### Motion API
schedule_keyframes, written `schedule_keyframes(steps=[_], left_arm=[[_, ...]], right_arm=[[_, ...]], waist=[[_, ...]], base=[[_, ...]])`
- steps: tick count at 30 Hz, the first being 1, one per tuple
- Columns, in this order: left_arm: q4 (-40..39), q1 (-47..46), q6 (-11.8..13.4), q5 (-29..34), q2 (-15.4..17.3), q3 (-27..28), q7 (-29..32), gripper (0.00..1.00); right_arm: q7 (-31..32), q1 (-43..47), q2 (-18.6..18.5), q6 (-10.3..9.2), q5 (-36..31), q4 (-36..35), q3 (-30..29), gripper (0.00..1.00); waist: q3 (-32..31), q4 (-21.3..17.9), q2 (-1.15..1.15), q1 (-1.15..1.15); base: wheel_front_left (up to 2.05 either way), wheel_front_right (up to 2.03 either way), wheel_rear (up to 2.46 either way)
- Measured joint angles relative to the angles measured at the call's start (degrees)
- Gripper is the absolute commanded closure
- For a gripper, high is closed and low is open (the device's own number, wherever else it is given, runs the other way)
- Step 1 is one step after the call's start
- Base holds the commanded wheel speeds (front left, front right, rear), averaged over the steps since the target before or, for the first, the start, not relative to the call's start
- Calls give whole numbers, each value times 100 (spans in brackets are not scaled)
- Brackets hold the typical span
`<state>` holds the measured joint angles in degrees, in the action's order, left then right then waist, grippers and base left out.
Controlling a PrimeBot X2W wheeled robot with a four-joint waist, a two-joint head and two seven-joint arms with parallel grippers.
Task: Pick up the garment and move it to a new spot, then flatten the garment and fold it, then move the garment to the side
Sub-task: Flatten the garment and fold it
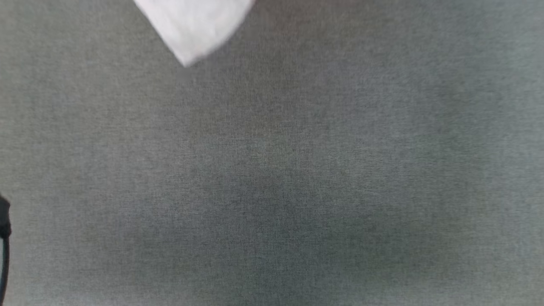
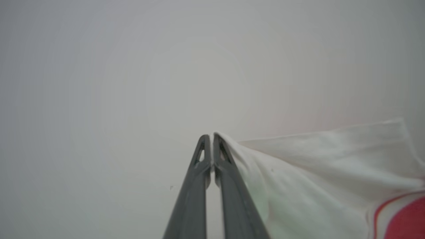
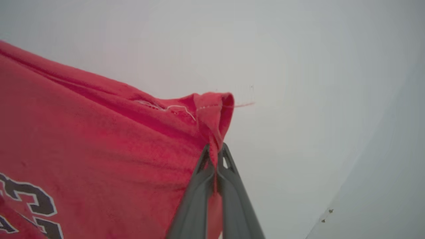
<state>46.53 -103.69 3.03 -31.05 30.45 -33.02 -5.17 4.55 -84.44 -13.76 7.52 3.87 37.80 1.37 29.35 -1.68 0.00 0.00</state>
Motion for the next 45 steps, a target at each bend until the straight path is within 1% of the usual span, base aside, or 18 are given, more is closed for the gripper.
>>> schedule_keyframes(steps=[2, 5, 8, 10, 12, 15, 18, 22, 24, 25, 27, 29, 30, 33, 34, 36, 39, 45], left_arm=[[188, -224, 5, 93, -41, 10, -482, 100], [404, -450, -36, 231, -126, 18, -850, 100], [644, -389, -320, 259, -198, -90, -922, 100], [866, -200, -613, 233, -266, -201, -873, 100], [1081, 51, -788, 225, -304, -343, -737, 100], [1302, 442, -961, 58, -326, -494, -414, 100], [1386, 951, -1018, -108, -328, -711, 96, 100], [1043, 1768, -1035, -760, -275, -979, 1013, 100], [689, 2149, -1039, -975, -107, -1173, 1444, 100], [554, 2336, -1042, -1194, -11, -1181, 1646, 100], [243, 2694, -1042, -1323, 231, -1310, 2059, 100], [-57, 3070, -1042, -1647, 398, -1271, 2366, 100], [-250, 3266, -1021, -1663, 481, -1294, 2503, 100], [-936, 3900, -778, -1900, 727, -1329, 2939, 100], [-936, 3900, -778, -1900, 727, -1329, 2939, 100], [-1489, 4348, -490, -2042, 942, -1336, 3244, 100], [-2536, 5096, 20, -2293, 1300, -1368, 3621, 100], [-4546, 6522, 1194, -2687, 2033, -1418, 4124, 100]], right_arm=[[-405, -142, 46, 0, -269, 241, -10, 100], [-698, -277, 143, 0, -555, 641, -40, 100], [-695, -253, 221, 0, -631, 1103, 45, 100], [-638, -183, 245, -1, -604, 1346, 159, 100], [-547, -38, 289, -1, -409, 1559, 272, 100], [-338, 248, 304, -1, -157, 1778, 598, 100], [-5, 572, 288, -1, 288, 1856, 886, 100], [494, 1154, 176, -1, 921, 1688, 1378, 100], [756, 1463, 45, -1, 1312, 1449, 1560, 100], [918, 1631, -36, -1, 1490, 1299, 1680, 100], [1187, 2007, -213, -1, 1869, 936, 1845, 100], [1492, 2369, -400, -1, 2259, 531, 1961, 100], [1623, 2563, -520, -1, 2415, 301, 2029, 100], [2058, 3204, -843, -1, 2884, -332, 2115, 100], [2058, 3204, -843, -1, 2884, -332, 2115, 100], [2281, 3639, -1039, -1, 3081, -746, 2118, 100], [2576, 4240, -1295, -1, 3317, -1346, 1990, 100], [3156, 5430, -1671, -1, 3607, -2477, 1734, 100]], waist=[[117, 15, 0, 0], [233, 69, 0, 0], [268, 150, 0, 0], [258, 212, 0, 0], [227, 261, 0, 0], [150, 316, 0, 0], [49, 372, 0, 0], [-119, 417, 0, 0], [-201, 430, 0, 0], [-242, 438, 0, 0], [-315, 450, 0, 0], [-379, 465, 0, 0], [-411, 471, 0, 0], [-511, 486, 0, 0], [-511, 486, 0, 0], [-577, 490, 0, 0], [-666, 494, 0, 0], [-768, 493, 0, 0]], base=[[0, 0, 0], [0, 0, 0], [0, 0, 0], [0, 0, 0], [0, 0, 0], [0, 0, 0], [0, 0, 0], [0, 0, 0], [0, 0, 0], [0, 0, 0], [0, 0, 0], [0, 0, 0], [0, 0, 0], [0, 0, 0], [0, 0, 0], [0, 0, 0], [0, 0, 0], [0, 0, 0]])
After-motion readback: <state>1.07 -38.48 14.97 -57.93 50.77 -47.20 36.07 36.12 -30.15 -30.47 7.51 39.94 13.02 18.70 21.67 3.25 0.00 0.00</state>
